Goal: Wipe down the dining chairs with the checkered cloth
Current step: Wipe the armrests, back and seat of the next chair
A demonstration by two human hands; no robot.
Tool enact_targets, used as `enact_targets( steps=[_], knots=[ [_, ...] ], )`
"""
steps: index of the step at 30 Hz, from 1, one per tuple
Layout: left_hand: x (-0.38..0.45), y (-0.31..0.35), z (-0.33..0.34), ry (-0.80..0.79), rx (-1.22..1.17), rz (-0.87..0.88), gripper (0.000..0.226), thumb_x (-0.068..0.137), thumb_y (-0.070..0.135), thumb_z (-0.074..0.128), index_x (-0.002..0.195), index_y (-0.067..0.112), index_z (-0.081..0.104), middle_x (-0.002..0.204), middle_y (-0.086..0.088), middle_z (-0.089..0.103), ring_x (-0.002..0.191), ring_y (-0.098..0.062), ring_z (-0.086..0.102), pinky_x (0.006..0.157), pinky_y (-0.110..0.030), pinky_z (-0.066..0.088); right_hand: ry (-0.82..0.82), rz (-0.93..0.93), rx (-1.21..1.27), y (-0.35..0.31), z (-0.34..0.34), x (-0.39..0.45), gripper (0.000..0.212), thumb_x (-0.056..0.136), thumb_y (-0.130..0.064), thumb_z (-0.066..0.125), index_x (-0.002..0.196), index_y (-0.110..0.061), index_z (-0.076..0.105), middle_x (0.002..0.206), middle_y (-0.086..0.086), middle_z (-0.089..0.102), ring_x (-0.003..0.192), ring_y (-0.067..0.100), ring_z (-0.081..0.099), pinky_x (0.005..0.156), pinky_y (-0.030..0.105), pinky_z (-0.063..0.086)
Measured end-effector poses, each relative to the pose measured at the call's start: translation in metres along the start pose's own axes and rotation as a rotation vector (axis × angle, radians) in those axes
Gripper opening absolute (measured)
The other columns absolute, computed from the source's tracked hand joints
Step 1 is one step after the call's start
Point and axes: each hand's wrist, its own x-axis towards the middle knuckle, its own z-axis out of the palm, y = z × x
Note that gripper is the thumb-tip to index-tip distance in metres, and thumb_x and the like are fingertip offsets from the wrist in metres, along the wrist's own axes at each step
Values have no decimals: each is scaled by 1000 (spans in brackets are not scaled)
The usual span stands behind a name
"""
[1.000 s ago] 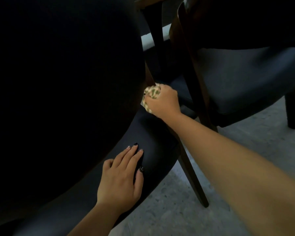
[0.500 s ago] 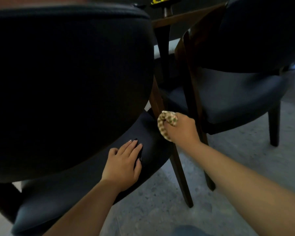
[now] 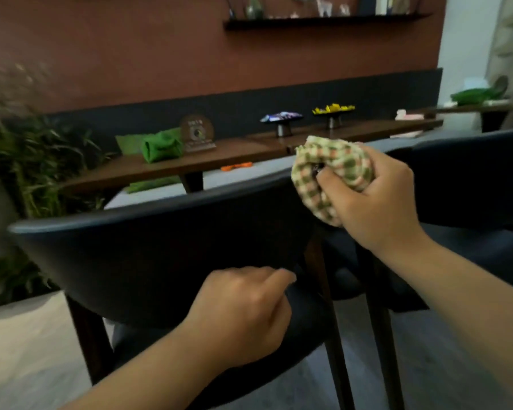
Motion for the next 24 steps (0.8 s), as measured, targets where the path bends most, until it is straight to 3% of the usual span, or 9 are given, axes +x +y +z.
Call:
enact_targets(
  steps=[4,6,7,9,12,15,18,22,24],
  knots=[
    [12,-15,-79,189,2,78,23,86,18,54,96,13,75,77,5,72,62,-14,67,48,-31,52,-56,-15,64,-31,20,26,9,77,-22,67,83,-27,70,77,-20,68,75,-4,64,67,8,46],
    [21,-30,-107,212,-75,121,22,87,16,55,95,12,74,73,4,70,58,-12,66,48,-32,52,-137,28,2,-37,32,39,2,75,-26,68,76,-26,70,76,-20,69,73,-3,64,66,10,46],
    [26,-42,-122,212,-121,117,21,87,16,55,95,12,73,72,4,70,58,-11,66,49,-32,52,-203,63,-54,-42,41,48,9,73,-33,68,76,-24,70,77,-18,70,74,-1,64,69,14,48],
    [37,-71,-141,218,-228,24,19,86,17,55,94,14,72,71,4,70,55,-10,67,49,-34,53,-384,106,-196,-48,61,65,33,68,-44,62,84,-18,73,79,-6,72,80,11,65,76,26,51],
    [47,-118,-140,247,-281,-237,16,87,9,57,89,18,70,66,3,70,53,-14,68,50,-35,55,-678,163,-358,-45,87,80,25,77,-33,62,79,-9,70,76,5,70,80,24,64,71,33,52],
    [49,-150,-119,-34,-409,-495,23,87,0,55,84,19,68,66,-2,72,57,-17,70,57,-27,55,-972,253,-495,-33,107,88,16,83,-23,61,69,-17,57,70,1,58,71,21,57,57,25,44],
    [53,-165,-102,-321,-418,-579,19,84,6,55,83,21,67,69,4,74,62,-11,71,61,-20,54,-1249,163,-721,-27,128,92,23,87,-22,53,64,-17,55,72,3,62,68,23,62,59,31,49],
    [49,-170,-91,-494,-402,-671,14,83,17,57,81,26,67,69,13,72,65,1,68,70,-27,58,-1466,197,-762,-10,145,85,30,91,-28,55,65,-25,41,66,-8,45,54,5,39,53,15,36],
    [47,-167,-91,-503,-367,-690,12,80,24,56,80,28,67,70,19,71,67,3,66,71,-28,59,-1511,218,-738,-2,146,85,28,90,-29,53,65,-26,40,67,-9,44,55,4,38,54,17,37]
  ],
)
